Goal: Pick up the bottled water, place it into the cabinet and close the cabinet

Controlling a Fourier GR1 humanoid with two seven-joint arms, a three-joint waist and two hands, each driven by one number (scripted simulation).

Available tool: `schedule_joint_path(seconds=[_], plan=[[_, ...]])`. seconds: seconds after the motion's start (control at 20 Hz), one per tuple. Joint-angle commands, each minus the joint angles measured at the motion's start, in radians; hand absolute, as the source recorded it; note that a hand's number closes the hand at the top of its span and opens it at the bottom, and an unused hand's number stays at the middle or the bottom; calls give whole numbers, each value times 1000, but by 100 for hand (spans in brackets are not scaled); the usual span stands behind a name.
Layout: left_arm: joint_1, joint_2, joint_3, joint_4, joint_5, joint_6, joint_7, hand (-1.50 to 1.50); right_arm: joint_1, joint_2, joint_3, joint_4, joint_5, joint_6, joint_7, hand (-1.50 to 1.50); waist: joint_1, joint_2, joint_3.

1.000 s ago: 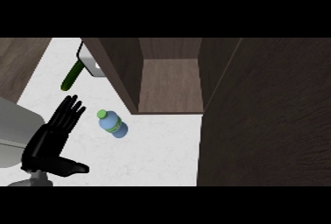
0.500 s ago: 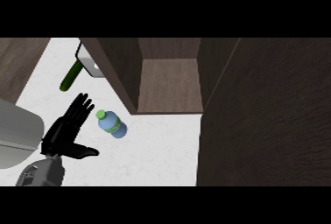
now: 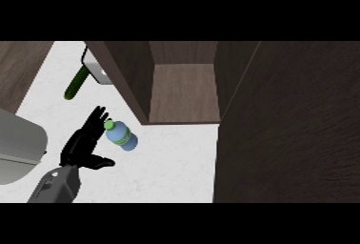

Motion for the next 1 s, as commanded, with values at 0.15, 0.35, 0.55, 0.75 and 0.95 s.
schedule_joint_path(seconds=[0.15,0.35,0.55,0.75,0.95], plan=[[-106,19,1,250,-60,-20,-171,-150,-13,-27,-39,27,-22,24,-20,-150,0,1,0],[-147,20,2,306,-65,-31,-187,-150,-30,-39,-84,24,-61,30,-19,-150,-2,1,0],[-178,28,15,415,-81,-38,-259,-150,-70,-8,-7,13,-13,-9,36,-150,-11,8,-2],[-234,6,38,442,-53,-54,-213,-150,-54,1,19,52,28,4,-12,-150,-18,9,-2],[-175,-23,21,434,-59,-129,-265,-150,-90,-29,-57,103,-36,25,-13,-150,-8,7,-1]])
